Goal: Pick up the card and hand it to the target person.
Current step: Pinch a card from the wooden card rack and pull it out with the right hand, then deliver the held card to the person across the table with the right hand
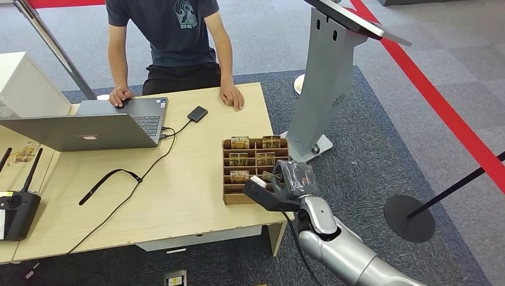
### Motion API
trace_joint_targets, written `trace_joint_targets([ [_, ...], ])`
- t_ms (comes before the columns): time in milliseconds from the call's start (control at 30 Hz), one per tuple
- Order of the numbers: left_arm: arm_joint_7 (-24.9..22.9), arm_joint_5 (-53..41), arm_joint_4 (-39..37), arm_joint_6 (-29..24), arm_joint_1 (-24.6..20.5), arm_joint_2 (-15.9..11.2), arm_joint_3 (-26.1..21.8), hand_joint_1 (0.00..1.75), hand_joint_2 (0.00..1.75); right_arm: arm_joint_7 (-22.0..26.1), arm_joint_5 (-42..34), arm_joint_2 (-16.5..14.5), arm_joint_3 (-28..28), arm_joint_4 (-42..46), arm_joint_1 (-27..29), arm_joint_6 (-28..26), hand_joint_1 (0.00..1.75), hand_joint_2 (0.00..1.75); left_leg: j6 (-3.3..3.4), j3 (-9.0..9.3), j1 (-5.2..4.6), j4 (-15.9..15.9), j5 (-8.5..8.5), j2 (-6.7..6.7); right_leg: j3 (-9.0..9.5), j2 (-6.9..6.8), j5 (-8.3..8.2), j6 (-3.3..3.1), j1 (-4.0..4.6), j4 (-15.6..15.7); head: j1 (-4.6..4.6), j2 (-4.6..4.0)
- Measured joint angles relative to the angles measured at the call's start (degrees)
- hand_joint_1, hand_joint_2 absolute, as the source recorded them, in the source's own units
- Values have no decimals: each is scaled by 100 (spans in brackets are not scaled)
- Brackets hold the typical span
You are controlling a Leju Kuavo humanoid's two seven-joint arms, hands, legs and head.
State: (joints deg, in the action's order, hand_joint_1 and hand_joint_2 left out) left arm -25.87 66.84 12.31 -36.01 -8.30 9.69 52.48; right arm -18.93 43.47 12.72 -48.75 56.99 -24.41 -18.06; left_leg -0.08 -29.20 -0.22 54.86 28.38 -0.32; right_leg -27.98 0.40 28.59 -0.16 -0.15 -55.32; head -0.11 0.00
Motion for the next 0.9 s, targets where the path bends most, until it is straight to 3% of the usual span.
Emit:
trace_joint_targets([
  [467,-94,19,2,-142,-33,79,30,0,175,303,-9,-46,-23,3,-33,-124,175,175,0,-2,-1,0,0,-3,-1,0,0,0,0,0,0,0],
  [900,-108,63,0,-139,-68,115,169,0,175,1279,93,-42,32,727,-51,-1390,175,175,0,-8,0,0,0,-3,-7,0,0,0,0,0,0,0],
])
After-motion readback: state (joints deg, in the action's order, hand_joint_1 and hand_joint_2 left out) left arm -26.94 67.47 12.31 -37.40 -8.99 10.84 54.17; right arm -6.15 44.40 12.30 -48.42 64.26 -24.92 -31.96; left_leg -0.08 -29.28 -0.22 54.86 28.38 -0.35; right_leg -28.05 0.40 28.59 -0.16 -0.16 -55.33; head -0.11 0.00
